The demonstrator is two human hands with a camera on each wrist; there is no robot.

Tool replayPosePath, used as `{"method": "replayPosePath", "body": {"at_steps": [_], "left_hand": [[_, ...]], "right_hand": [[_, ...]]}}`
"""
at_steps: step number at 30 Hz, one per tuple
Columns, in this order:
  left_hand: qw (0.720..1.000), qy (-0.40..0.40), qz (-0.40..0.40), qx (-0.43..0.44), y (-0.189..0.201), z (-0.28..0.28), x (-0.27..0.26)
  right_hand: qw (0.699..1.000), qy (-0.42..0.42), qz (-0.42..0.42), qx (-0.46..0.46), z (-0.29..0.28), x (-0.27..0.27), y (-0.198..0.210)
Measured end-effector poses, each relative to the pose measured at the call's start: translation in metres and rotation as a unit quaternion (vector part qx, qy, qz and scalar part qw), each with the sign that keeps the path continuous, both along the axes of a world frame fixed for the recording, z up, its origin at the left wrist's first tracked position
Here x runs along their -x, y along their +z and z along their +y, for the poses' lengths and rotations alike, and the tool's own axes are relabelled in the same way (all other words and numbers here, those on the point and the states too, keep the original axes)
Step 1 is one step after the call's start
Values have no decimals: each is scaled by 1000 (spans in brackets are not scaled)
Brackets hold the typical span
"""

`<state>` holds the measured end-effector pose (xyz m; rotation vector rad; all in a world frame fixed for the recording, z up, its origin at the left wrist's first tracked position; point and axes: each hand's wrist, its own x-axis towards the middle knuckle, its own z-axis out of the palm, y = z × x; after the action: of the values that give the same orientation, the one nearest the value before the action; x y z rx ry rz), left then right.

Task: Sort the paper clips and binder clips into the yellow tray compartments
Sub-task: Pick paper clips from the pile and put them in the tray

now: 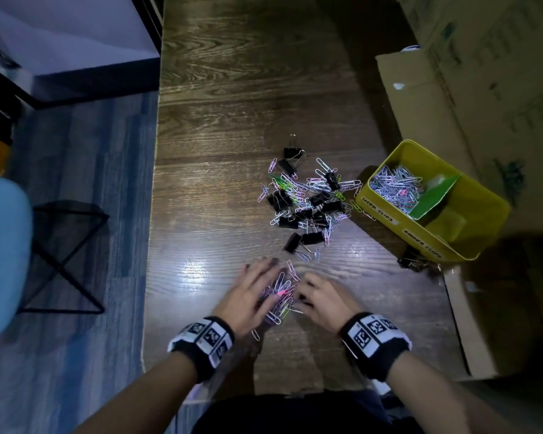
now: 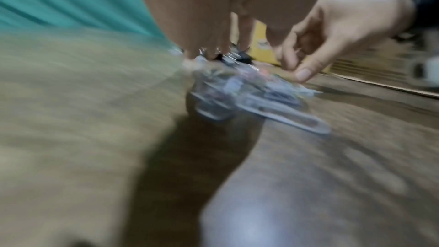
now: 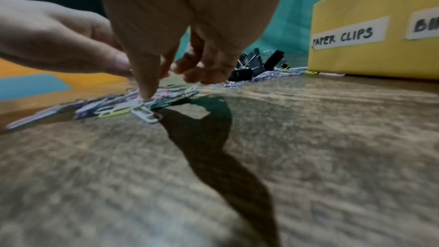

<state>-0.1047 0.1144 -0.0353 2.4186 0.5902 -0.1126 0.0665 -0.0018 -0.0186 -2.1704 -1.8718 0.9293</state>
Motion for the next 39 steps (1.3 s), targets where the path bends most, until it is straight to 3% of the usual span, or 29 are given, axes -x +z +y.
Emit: {"method": "replayPosePath", "body": {"at_steps": [1,3,5,7,13,20,24,29,33,39], "left_hand": [[999,24,-5,-31,3,6,5],[993,44,77,-73,13,13,9],[980,49,184,-52,19,10,6],[971,69,226,-19,18,0,0],[979,122,159,35,5,-25,-13],[993,95,59,42,11,-16,-11],[987,126,42,93,11,-4,-7],[941,228,86,235,11,12,-11],[897,291,54,327,10,26,-6],[834,324,18,445,22,38,-8]], "right_hand": [[1000,-17,3,-19,1,-2,1],[999,-16,-18,28,5,-3,5],[995,7,-59,74,9,-2,11],[993,27,-77,91,11,3,12],[992,32,-83,93,11,19,6],[996,-34,18,74,11,16,1],[993,-82,68,54,10,9,-4],[986,-123,108,37,13,2,-4],[976,-168,136,25,14,-8,-4],[960,-197,199,-4,7,-29,6]]}}
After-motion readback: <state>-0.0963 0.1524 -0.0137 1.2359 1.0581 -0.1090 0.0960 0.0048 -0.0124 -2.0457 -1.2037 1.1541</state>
